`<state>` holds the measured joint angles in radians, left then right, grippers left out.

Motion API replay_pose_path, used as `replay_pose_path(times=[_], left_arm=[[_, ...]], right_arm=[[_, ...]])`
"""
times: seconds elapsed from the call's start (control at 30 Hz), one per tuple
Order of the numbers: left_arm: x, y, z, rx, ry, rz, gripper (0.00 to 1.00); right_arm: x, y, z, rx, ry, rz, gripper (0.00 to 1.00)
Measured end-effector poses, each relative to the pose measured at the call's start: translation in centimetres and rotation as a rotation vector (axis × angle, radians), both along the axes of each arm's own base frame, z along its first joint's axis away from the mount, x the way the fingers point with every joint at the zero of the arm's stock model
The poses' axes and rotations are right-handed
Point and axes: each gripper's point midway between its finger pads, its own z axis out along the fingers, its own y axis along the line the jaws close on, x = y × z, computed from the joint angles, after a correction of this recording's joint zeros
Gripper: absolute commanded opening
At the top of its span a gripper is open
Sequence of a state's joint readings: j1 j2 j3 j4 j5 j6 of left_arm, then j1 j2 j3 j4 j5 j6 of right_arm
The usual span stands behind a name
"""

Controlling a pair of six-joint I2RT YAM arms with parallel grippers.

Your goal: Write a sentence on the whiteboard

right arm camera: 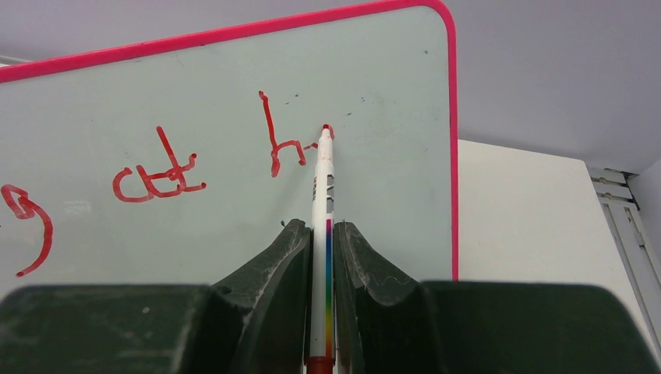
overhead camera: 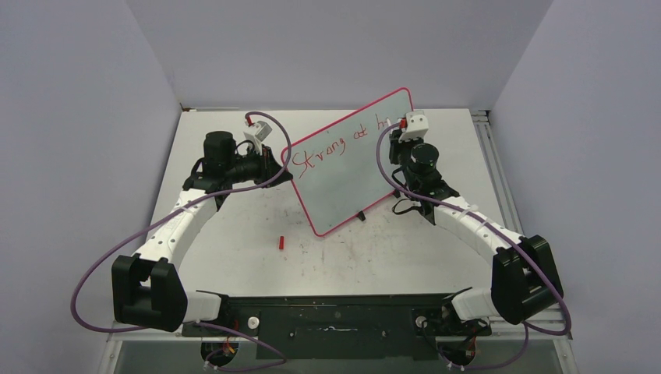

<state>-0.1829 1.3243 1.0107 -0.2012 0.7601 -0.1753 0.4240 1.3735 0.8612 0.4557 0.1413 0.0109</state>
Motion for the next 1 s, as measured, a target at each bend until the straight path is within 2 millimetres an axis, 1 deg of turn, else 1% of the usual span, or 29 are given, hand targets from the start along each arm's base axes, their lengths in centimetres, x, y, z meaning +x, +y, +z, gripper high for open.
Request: replay_pose_path(times=[0.17, 0.67, 1.0], left_arm=[[0.0, 0.0, 0.0, 0.0, 0.0, 0.0, 0.0], [0.0, 0.1, 0.0, 0.0, 0.001, 0.002, 0.0], [0.0, 0.0, 0.0, 0.0, 0.0, 0.001, 0.0]], right_arm=[[-0.1, 0.0, -0.2, -0.001, 0.003, 0.004, 0.05], [-0.6, 0.0, -1.9, -0.014, 0.033, 0.01, 0.05], [-0.6, -0.3, -1.9, -0.017, 0.032, -0.019, 0.05]])
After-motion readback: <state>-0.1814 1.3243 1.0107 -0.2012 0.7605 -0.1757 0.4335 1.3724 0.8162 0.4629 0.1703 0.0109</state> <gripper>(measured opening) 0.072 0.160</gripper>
